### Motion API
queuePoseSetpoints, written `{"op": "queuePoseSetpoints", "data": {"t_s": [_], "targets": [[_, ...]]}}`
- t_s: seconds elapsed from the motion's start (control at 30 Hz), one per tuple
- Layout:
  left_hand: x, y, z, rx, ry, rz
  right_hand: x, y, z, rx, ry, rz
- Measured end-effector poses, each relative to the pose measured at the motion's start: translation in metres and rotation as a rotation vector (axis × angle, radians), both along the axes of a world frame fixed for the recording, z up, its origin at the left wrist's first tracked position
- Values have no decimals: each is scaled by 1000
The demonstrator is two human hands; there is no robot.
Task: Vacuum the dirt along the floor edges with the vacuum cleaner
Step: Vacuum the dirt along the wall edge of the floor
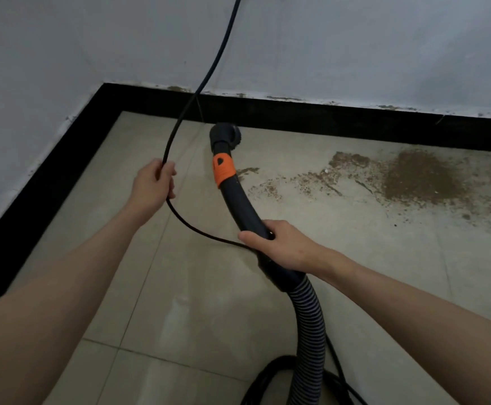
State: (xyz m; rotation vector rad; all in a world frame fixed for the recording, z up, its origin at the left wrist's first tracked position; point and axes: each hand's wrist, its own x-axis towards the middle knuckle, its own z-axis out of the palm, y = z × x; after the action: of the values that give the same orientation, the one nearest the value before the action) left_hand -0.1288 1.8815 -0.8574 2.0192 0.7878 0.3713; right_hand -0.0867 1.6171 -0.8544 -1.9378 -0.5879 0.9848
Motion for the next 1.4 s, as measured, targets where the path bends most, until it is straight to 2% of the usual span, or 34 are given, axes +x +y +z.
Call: {"op": "queuePoseSetpoints", "data": {"t_s": [0.17, 0.33, 0.63, 0.83, 1.1, 1.4], "targets": [[-21, -1, -5, -107, -6, 108, -23, 26, -8, -151, -71, 157], [-33, 8, 5, -69, -61, 136, -52, 43, -10, -206, 12, 229], [-50, 13, 2, 6, -34, 100, -73, 47, -9, -326, -211, 285], [-47, 11, 0, -55, -67, 130, -52, 35, -11, -319, -167, 79], [-44, 11, -2, -106, -62, 152, -49, 30, -14, -311, -145, 53], [-45, 14, -2, -72, -41, 143, -73, 23, -9, -323, -179, 304]]}}
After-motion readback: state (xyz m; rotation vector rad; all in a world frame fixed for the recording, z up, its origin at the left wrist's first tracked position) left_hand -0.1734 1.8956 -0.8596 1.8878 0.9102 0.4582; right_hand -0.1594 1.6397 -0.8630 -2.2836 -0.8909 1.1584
